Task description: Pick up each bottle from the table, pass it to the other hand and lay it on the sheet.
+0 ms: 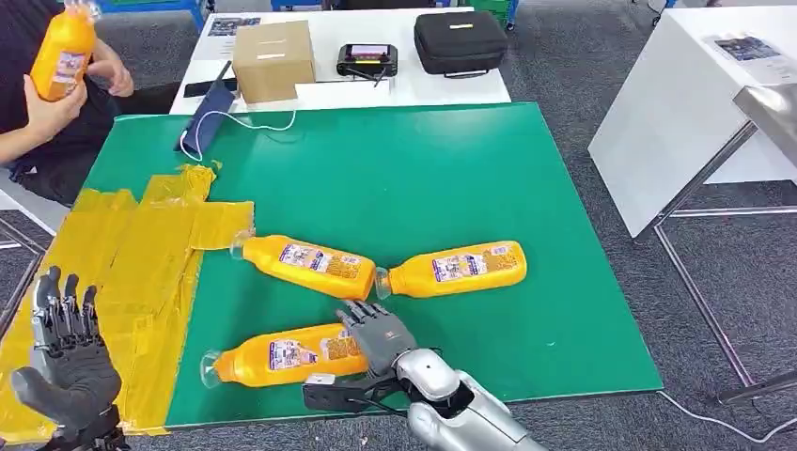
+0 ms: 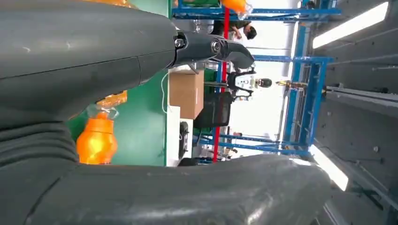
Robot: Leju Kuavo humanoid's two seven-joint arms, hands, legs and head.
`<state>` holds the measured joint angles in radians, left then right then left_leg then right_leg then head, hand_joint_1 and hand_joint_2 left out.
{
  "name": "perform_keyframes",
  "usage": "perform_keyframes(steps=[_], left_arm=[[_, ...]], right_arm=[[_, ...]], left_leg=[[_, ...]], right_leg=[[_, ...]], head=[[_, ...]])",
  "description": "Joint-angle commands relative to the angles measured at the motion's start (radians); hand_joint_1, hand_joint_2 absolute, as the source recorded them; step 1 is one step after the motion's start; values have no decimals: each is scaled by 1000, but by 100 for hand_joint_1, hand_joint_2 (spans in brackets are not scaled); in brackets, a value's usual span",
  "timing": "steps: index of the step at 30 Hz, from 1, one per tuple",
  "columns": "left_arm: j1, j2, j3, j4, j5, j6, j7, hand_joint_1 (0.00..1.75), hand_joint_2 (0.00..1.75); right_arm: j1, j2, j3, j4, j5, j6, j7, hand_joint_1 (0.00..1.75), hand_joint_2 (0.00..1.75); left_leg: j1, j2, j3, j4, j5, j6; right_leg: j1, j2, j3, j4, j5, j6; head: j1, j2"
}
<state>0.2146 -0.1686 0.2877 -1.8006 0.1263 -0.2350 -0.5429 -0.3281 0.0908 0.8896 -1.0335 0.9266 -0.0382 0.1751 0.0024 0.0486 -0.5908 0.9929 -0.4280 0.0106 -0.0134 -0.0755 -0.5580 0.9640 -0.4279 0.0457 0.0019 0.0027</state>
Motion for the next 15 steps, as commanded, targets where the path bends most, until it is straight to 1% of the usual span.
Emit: perform_keyframes(steps=[1, 4, 5, 6, 7, 8, 9, 11, 12, 14, 15], left_arm=[[17, -40, 59, 18, -11, -6, -5, 0, 0], [42, -58, 87, 8, -14, -21, -28, 0, 0], [44, -69, 102, 2, -18, -29, -30, 0, 0], [45, -82, 120, -7, -22, -40, -30, 0, 0], [44, -82, 123, -9, -22, -42, -30, 0, 0], [40, -85, 127, -7, -24, -49, -27, 0, 0], [40, -85, 127, -7, -24, -49, -27, 0, 0], [34, -91, 130, -7, -31, -56, -21, 0, 0], [34, -95, 133, -11, -34, -59, -19, 0, 0], [34, -95, 133, -11, -34, -59, -19, 0, 0], [35, -97, 132, -14, -34, -59, -19, 0, 0]], right_arm=[[55, -83, 12, -135, 12, -29, -17, 0, 0], [95, -123, 15, -229, 31, -59, -42, 0, 0], [102, -133, 23, -262, 77, -72, -19, 0, 175], [113, -136, 24, -296, 105, -74, -6, 0, 175], [114, -136, 25, -303, 105, -71, -7, 0, 175], [115, -139, 25, -316, 107, -60, -5, 0, 175], [115, -139, 25, -316, 107, -60, -5, 0, 175], [116, -143, 21, -320, 116, -57, -3, 0, 175], [117, -144, 18, -320, 123, -57, -1, 0, 175], [117, -144, 18, -320, 123, -57, -1, 0, 175], [116, -145, 15, -317, 122, -58, -1, 0, 175]], left_leg=[[0, -3, 0, -1, 0, 0], [0, -3, 1, -1, -1, 0], [1, -4, 2, 0, -2, 0], [0, -3, 0, 0, -1, 0], [0, -4, 1, 0, -1, 0], [1, -7, 4, 1, -4, -1], [0, -4, 0, 1, -1, 0], [1, -5, 1, 1, -2, -1], [0, -4, 1, 0, -1, -1], [1, -6, 2, 1, -2, -1], [1, -4, 1, 0, -1, -1]], right_leg=[[0, 3, 1, -1, -1, -1], [0, 3, 2, -1, -1, -1], [0, 6, 3, -1, -1, -1], [0, 3, 1, -1, -1, -1], [0, 5, 2, -1, -1, -1], [0, 9, 5, 0, -3, -2], [-1, 5, 1, 0, -1, -1], [0, 7, 2, 0, -2, -2], [0, 5, 2, -1, -1, -2], [0, 7, 3, 0, -2, -2], [0, 5, 1, 0, -1, -2]], head=[[0, 0], [0, 0], [0, 0], [0, 0], [0, 0], [0, 0], [0, 0], [0, 0], [0, 0], [0, 0], [0, 0]])
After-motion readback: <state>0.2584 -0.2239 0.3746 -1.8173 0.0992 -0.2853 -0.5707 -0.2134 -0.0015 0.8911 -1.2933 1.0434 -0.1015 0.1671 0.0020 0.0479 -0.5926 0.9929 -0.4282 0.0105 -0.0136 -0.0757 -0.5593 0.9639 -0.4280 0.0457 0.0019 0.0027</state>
